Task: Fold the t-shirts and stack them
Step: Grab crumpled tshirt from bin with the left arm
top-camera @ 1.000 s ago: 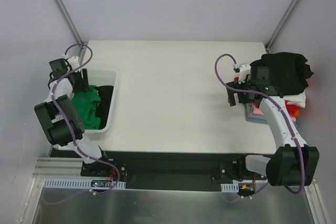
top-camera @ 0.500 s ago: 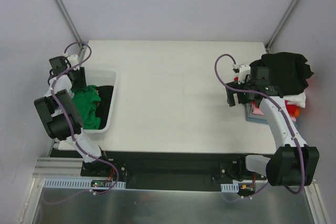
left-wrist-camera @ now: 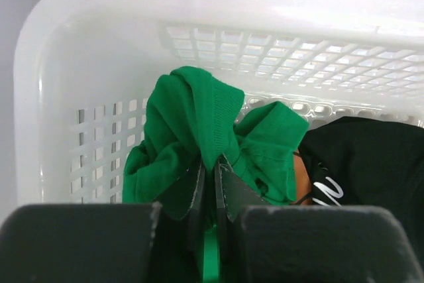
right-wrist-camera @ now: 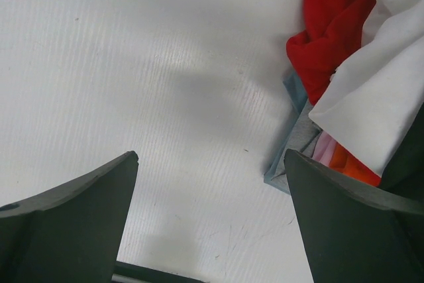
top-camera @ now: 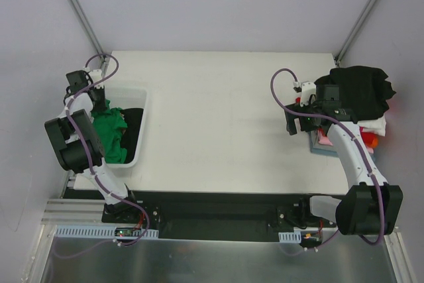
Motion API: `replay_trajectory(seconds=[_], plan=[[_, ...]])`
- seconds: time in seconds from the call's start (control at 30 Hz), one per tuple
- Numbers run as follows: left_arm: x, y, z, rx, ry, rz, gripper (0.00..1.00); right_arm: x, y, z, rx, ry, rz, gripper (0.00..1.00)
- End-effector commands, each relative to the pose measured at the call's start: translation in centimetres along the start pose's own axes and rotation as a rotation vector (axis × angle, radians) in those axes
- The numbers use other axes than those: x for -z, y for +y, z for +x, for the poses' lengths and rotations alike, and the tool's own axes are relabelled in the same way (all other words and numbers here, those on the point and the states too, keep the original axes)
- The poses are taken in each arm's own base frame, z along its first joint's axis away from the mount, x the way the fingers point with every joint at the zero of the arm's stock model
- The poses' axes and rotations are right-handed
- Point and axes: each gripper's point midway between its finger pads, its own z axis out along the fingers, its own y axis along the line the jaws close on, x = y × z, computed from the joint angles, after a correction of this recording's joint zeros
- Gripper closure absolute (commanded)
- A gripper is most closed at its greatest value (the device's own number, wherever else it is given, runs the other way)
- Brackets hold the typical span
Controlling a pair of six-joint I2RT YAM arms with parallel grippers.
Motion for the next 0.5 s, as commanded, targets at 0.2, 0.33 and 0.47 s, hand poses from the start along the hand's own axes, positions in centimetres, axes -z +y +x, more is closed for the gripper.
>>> replay_trajectory(seconds=[0.2,0.33,0.47], plan=[[7.8,-3.7,-9.2,-0.101,-0.251,0.048,1.0,1.1,0.1,-1.7,0.012,-0.046,-0.023,0.03],[14.5,-7.8,-15.3,-0.158,-0.394,0.118,1.0,1.1,0.3,-1.8,0.012,-0.047,-0.035,0.03],[23.7,-12.7,-22.5,-0.226,-0.558,0.173,1.0,1.3,0.5,-1.9,0.007,-0.054,-0.041,0.04]])
